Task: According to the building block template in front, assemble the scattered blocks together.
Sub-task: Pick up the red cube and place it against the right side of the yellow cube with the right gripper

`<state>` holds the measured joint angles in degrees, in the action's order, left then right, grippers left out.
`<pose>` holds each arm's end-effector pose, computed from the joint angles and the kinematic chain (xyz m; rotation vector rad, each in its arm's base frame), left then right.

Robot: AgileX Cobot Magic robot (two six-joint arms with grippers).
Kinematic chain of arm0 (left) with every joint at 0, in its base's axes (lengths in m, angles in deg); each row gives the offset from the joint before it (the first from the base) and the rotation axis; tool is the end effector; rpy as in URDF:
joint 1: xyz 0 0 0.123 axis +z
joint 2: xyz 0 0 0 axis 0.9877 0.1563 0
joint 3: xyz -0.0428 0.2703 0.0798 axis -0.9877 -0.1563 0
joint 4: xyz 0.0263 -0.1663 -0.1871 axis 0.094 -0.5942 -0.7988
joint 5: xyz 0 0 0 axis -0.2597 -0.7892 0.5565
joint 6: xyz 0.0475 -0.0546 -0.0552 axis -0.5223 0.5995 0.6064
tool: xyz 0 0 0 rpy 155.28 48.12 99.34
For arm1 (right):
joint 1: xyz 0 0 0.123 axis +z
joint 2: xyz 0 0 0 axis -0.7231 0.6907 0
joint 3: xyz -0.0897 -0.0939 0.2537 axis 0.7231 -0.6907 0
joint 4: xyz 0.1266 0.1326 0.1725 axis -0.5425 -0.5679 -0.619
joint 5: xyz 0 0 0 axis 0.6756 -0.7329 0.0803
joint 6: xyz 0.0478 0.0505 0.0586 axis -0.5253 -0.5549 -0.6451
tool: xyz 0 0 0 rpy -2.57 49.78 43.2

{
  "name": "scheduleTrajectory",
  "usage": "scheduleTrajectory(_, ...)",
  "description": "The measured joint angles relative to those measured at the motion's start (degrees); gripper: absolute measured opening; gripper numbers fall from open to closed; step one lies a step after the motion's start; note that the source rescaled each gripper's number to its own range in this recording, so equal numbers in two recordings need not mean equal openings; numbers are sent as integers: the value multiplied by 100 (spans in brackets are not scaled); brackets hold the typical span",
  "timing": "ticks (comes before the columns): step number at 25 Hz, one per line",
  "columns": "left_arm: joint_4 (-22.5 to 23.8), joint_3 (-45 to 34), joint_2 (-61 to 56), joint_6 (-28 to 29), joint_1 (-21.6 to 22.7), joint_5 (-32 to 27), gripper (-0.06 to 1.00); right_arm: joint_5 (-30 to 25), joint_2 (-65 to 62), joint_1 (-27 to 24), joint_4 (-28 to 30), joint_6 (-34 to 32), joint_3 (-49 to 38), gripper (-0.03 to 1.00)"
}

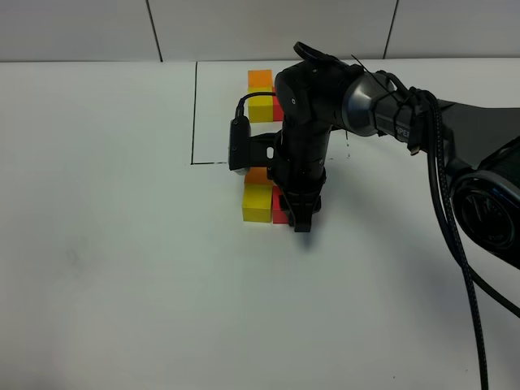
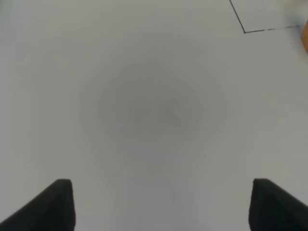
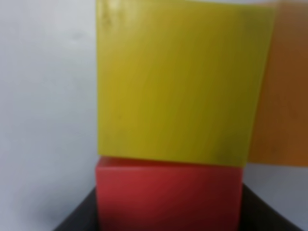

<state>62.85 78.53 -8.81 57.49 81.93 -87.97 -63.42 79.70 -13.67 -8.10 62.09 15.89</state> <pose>-0.0066 -0.0069 0.2791 0.1206 2.0267 -0.0081 0.3913 0.2544 0.1170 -2.1777 2.1830 0.0344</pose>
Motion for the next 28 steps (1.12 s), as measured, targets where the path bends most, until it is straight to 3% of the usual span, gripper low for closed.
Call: scheduleTrajectory(28,0,0,0,0,0,0,71,10,6,0,-43,-592,0,1)
